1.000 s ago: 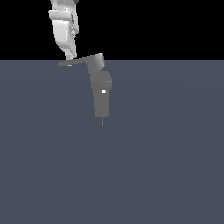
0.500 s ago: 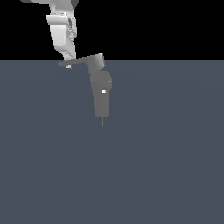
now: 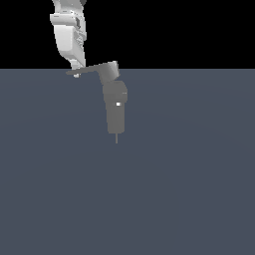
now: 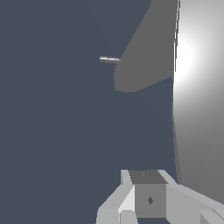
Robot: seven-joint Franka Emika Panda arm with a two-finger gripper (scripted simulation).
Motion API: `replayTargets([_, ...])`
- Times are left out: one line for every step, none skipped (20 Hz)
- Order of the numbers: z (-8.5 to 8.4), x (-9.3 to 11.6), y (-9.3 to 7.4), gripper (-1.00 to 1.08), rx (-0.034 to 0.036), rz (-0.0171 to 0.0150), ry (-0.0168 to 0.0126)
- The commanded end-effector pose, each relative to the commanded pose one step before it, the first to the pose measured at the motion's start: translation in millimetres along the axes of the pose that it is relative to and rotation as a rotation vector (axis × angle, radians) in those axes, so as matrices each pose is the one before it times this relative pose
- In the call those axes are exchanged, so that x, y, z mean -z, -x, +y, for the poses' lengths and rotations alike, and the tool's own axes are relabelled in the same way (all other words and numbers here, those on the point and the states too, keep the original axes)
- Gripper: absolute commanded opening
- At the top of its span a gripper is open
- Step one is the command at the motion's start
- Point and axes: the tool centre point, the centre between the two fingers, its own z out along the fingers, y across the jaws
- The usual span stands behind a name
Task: Turn on the faucet by rotating a designated handle.
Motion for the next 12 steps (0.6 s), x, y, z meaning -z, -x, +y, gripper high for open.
replayTargets([6.60, -0.01, -0.12, -1.00, -0.00040, 0.00049, 0.00249])
replayTargets([2.23, -0.01, 0.09, -1.00, 0.00000, 0.00000, 0.00000])
replayTargets([2.25, -0.01, 0.09, -1.00, 0.00000, 0.00000, 0.00000])
replayTargets([2.27, -0.01, 0.09, -1.00, 0.00000, 0.00000, 0.00000])
replayTargets([2.28, -0.01, 0.09, -1.00, 0.00000, 0.00000, 0.00000])
replayTargets([2.30, -0.01, 0.09, -1.00, 0.00000, 0.00000, 0.00000])
replayTargets([2.32, -0.01, 0.09, -1.00, 0.00000, 0.00000, 0.00000])
replayTargets([2.34, -0.01, 0.09, -1.00, 0.00000, 0.00000, 0.00000])
replayTargets([2.35, -0.01, 0.10, -1.00, 0.00000, 0.00000, 0.00000])
replayTargets([2.37, -0.01, 0.10, -1.00, 0.00000, 0.00000, 0.00000])
replayTargets([2.38, -0.01, 0.10, -1.00, 0.00000, 0.00000, 0.00000])
replayTargets([2.40, -0.01, 0.10, -1.00, 0.00000, 0.00000, 0.00000])
